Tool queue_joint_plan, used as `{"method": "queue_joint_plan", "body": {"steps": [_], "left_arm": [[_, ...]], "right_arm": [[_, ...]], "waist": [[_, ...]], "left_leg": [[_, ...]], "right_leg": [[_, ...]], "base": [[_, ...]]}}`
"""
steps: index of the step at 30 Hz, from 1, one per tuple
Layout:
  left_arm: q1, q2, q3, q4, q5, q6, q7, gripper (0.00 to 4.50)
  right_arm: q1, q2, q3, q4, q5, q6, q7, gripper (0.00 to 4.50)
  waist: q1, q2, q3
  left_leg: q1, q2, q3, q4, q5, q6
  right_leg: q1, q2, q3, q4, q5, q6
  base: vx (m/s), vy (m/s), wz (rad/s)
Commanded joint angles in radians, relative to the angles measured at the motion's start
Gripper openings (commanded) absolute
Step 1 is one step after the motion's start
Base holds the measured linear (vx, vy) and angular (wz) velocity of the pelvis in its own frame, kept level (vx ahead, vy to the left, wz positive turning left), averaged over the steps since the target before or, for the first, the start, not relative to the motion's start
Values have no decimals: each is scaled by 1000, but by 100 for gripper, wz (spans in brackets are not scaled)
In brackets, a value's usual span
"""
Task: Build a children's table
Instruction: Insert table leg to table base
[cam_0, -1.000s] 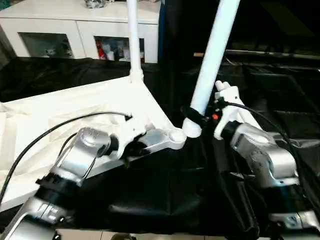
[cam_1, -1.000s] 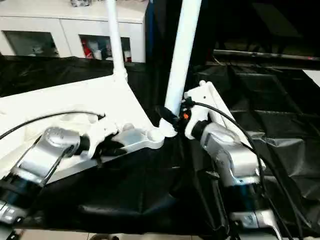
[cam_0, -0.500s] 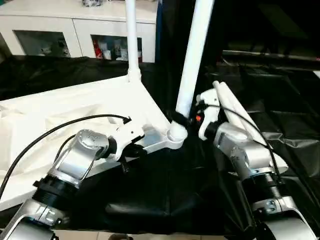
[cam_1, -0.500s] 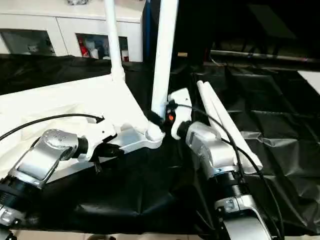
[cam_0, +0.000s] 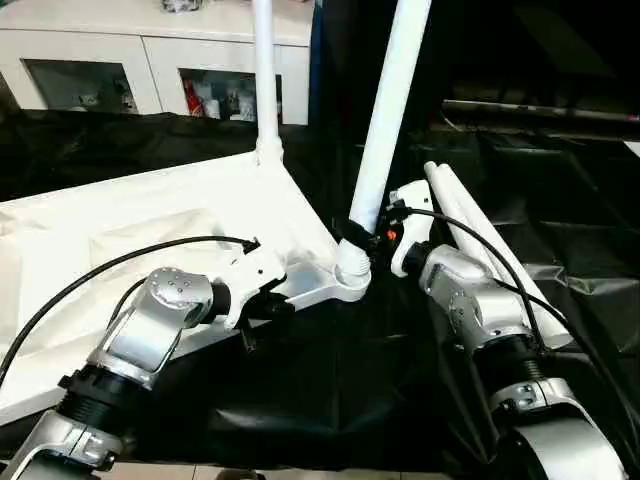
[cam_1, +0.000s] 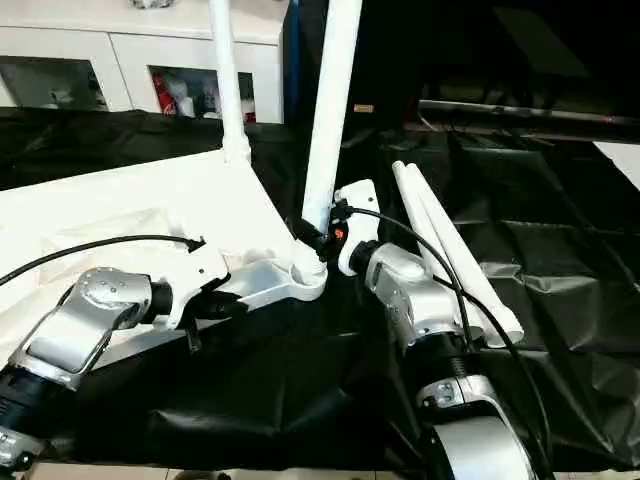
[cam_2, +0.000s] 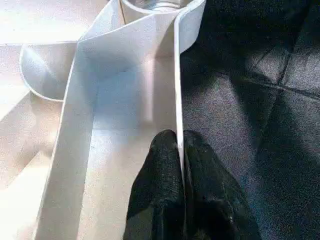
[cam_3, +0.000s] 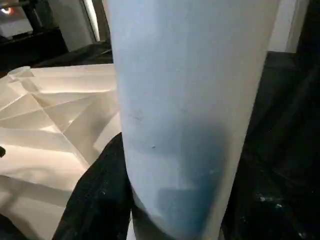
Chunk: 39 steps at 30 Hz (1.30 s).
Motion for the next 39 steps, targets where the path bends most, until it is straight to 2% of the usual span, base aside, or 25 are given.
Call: {"method": "queue_joint_plan", "body": {"steps": [1,2,5,12,20,23,30,36,39], "left_arm": [[-3,-22,15,-64,-47,-49,-2,0],[-2,-22,16,-64,-47,-49,-1,0],[6,-27,26,-70,-58,-48,3,0],[18,-37,45,-79,-80,-42,7,0],[27,-53,68,-84,-94,-53,29,0],[29,-65,83,-83,-103,-56,35,0],[35,-73,93,-85,-112,-61,32,0],[41,-60,77,-84,-92,-62,27,0],[42,-37,54,-86,-75,-66,2,0]], "right_arm": [[4,1,2,29,-15,2,5,191],[4,1,2,29,-14,1,6,191],[5,-1,-7,32,-7,2,12,191],[-4,-1,-16,63,-5,-12,30,191],[16,-5,12,42,-9,18,92,191],[18,0,-2,15,15,39,109,191],[23,-8,-17,-7,26,57,127,191],[36,-12,2,-12,-2,53,128,191],[29,-16,23,13,-44,30,116,191]], "waist": [[-3,3,-70],[-4,2,-69],[-4,7,-71],[-6,5,-71],[-6,3,-70],[-6,2,-70],[-4,7,-70],[-4,5,-69],[-6,3,-69]], "left_leg": [[14,24,-5,-69,-229,5],[14,24,-5,-70,-234,4],[14,24,-5,-69,-233,2],[14,25,-5,-69,-238,5],[14,25,-5,-70,-236,11],[14,24,-5,-69,-241,11],[15,26,-6,-70,-244,11],[15,25,-6,-71,-252,9],[14,24,-6,-71,-255,7]], "right_leg": [[49,-82,57,-77,-311,-148],[49,-82,56,-78,-319,-146],[49,-82,57,-77,-313,-147],[50,-82,56,-77,-305,-154],[49,-82,56,-79,-316,-154],[49,-81,56,-79,-325,-151],[48,-82,56,-80,-322,-151],[48,-82,56,-83,-338,-144],[47,-82,56,-84,-351,-139]], "base": [[0,0,0],[0,0,0],[0,0,0],[0,0,0],[0,0,0],[0,0,0],[0,0,0],[0,0,0],[0,0,0]]}}
